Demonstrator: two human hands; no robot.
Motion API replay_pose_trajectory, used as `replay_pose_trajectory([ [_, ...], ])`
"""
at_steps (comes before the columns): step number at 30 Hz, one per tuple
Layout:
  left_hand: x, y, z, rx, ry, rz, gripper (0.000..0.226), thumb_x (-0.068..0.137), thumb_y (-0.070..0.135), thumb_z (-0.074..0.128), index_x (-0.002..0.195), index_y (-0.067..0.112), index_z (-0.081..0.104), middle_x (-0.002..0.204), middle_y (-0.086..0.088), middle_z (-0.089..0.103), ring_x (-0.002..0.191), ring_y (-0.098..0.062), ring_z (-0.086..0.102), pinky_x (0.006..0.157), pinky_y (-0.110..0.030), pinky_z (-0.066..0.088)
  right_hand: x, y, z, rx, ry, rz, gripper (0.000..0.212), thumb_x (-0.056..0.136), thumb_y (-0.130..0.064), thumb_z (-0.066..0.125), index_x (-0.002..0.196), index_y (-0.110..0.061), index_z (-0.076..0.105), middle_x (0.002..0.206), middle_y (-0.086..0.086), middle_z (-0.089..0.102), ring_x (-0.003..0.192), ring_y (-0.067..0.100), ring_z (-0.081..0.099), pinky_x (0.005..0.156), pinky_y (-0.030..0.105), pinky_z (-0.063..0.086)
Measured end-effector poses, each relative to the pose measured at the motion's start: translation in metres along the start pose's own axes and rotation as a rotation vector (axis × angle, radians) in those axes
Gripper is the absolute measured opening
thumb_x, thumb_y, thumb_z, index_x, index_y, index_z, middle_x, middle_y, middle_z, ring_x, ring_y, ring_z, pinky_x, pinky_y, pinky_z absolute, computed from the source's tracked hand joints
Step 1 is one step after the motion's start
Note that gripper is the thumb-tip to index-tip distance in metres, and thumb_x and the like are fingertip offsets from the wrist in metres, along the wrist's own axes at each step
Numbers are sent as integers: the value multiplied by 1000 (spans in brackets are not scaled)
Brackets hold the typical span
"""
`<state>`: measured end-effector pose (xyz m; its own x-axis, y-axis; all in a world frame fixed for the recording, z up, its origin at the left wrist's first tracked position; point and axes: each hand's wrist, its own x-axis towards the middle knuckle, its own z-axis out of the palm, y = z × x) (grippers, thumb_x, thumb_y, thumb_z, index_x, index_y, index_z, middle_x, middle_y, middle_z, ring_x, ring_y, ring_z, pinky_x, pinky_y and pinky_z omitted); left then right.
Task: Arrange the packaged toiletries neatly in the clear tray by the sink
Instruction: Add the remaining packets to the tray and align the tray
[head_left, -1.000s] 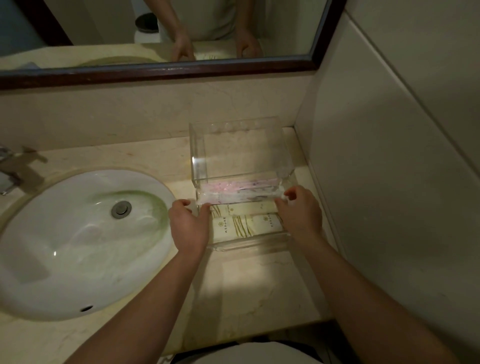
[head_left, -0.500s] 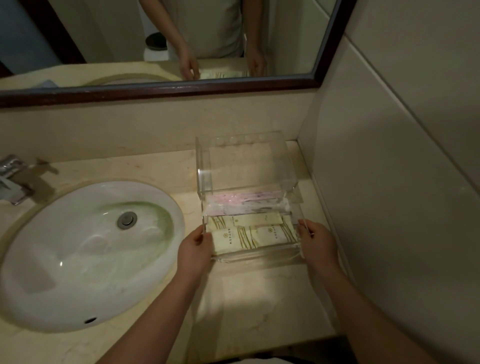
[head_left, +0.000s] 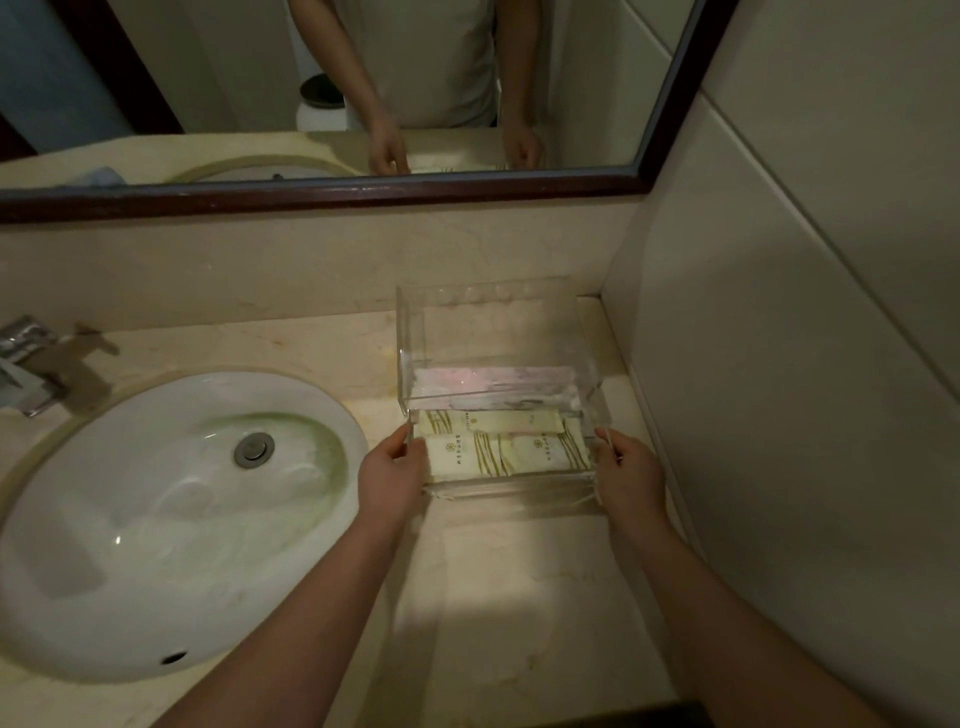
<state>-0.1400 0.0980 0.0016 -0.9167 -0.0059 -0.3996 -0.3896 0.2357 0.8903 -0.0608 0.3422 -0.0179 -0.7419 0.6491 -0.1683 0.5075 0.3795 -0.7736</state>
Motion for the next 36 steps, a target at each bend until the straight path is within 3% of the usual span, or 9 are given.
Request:
replay_pose_trajectory([
  [4, 15, 11, 5, -34, 55, -47, 22, 85, 29, 66, 106, 25, 73, 84, 10, 71, 88, -19, 69, 87, -48, 55, 8, -9, 3, 54, -1, 34, 31, 94, -17, 52, 120, -9, 67, 108, 7, 68, 94, 14, 59, 80, 22, 41],
  [8, 23, 16, 11, -67, 90, -55, 27, 82, 27, 69, 109, 19, 69, 89, 7, 70, 90, -21, 68, 89, -47, 54, 9, -23, 3, 173, 15, 17, 6, 91, -23, 59, 88, -26, 62, 74, -9, 61, 70, 14, 57, 54, 14, 42],
  [11, 21, 15, 15, -61, 136, -39, 35, 77, 26, 75, 106, 18, 58, 96, 5, 65, 91, -18, 65, 88, -46, 54, 10, -31, 2, 264, -59, 41, 51, 85, -16, 71, 128, -32, 49, 97, -14, 60, 81, 5, 59, 54, 4, 43],
  [14, 21, 7, 17, -36, 120, 27, 52, 69, 17, 82, 108, 22, 49, 106, -2, 65, 90, -15, 66, 79, -40, 58, 14, -30, 4, 304, -137, 41, 80, 79, -6, 76, 144, -29, 36, 108, -13, 56, 87, -1, 58, 52, 4, 46],
  [18, 27, 0, 18, 96, 102, 99, 69, 71, 9, 80, 125, 20, 39, 130, -5, 47, 100, -11, 61, 67, -11, 52, 24, -26, 11, 229, -126, 47, 94, 75, -9, 79, 150, -27, 25, 137, -5, 46, 94, 8, 60, 61, 10, 48],
  [23, 31, 2, 20, 129, 143, 176, 96, 72, 10, 81, 148, 16, 22, 141, 0, 31, 113, -14, 49, 93, -26, 46, 36, -32, 17, 165, -94, 14, 97, 74, -14, 81, 151, -21, 24, 144, 1, 37, 98, 14, 60, 76, 18, 48],
  [26, 38, 6, 18, 212, 182, 204, 86, 71, 20, 83, 143, 13, 36, 140, -6, 46, 119, -19, 51, 103, -34, 44, 45, -35, 20, 154, -82, 13, 98, 72, -19, 82, 151, -21, 24, 144, 1, 41, 102, 14, 60, 82, 24, 50],
  [29, 44, 8, 17, 220, 145, 269, 56, 68, 24, 82, 116, 30, 54, 109, 7, 68, 98, -11, 65, 87, -37, 55, 55, -36, 20, 154, -87, 9, 96, 68, -27, 84, 148, -22, 31, 138, -1, 48, 99, 13, 63, 72, 16, 51],
  [36, 59, 13, 22, 296, 244, 217, 50, 71, 35, 80, 112, 18, 58, 103, 4, 67, 88, -14, 63, 75, -30, 51, 72, -42, 18, -25, -45, -12, 86, 72, -35, 80, 145, -17, 36, 134, 6, 47, 104, 20, 57, 89, 31, 47],
])
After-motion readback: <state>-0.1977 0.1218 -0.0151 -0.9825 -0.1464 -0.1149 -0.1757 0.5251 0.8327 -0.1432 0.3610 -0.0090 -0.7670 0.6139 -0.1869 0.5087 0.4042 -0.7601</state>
